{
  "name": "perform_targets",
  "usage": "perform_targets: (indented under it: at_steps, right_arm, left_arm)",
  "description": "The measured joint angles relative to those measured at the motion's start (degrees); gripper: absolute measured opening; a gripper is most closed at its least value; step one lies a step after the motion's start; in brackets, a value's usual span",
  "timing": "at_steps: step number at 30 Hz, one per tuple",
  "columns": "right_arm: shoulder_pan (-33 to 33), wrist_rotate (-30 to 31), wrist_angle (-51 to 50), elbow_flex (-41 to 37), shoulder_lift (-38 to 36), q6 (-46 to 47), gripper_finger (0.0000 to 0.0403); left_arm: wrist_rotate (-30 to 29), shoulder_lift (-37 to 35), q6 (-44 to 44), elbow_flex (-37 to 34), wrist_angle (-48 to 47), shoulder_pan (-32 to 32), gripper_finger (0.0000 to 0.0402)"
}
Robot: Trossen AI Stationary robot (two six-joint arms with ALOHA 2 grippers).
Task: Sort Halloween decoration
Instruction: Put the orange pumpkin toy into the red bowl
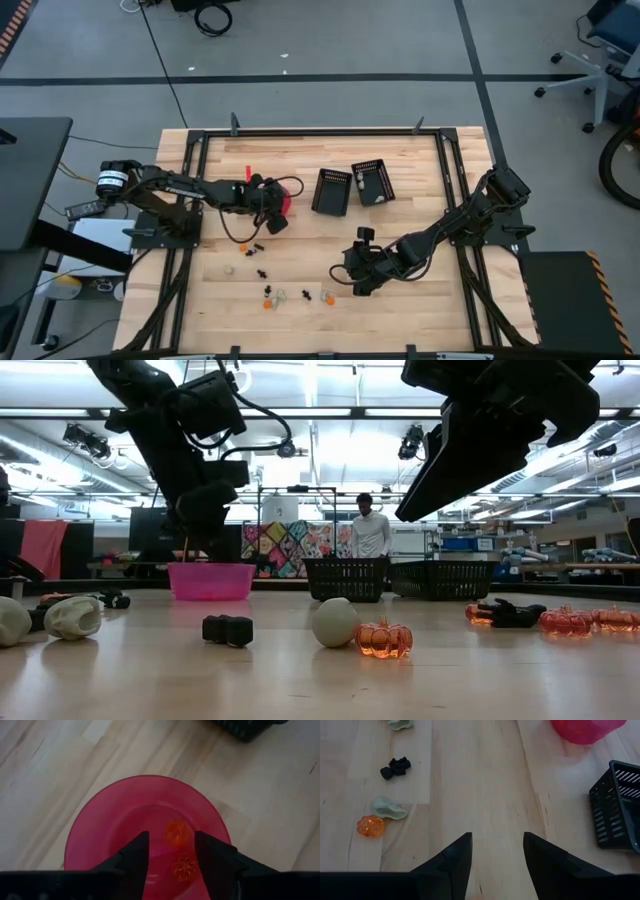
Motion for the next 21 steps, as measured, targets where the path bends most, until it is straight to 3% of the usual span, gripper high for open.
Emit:
perform_targets:
  at_steps: [5, 10, 13, 17, 21]
  right_arm:
    - [0.0, 0.0, 0.0, 0.0, 0.0, 0.0, 0.0181]
    - [0.0, 0.0, 0.0, 0.0, 0.0, 0.0, 0.0181]
    - [0.0, 0.1, 0.0, 0.0, 0.0, -0.1, 0.0181]
    - [0.0, 0.1, 0.5, 0.0, 0.0, -0.2, 0.0181]
    - [0.0, 0.0, 1.4, 0.1, 0.0, -0.5, 0.0181]
  left_arm:
    - [-2.7, -2.5, 6.9, 3.2, -4.5, -0.7, 0.0175]
    - [-5.0, -7.3, 13.0, 8.1, -10.1, -6.7, 0.0175]
    - [-2.4, -7.8, 6.5, 10.8, -19.9, -10.4, 0.0175]
    - [7.1, -6.4, -5.1, 10.2, -34.3, -14.3, 0.0175]
    - [11.9, -5.1, -8.7, 7.0, -40.0, -18.8, 0.0175]
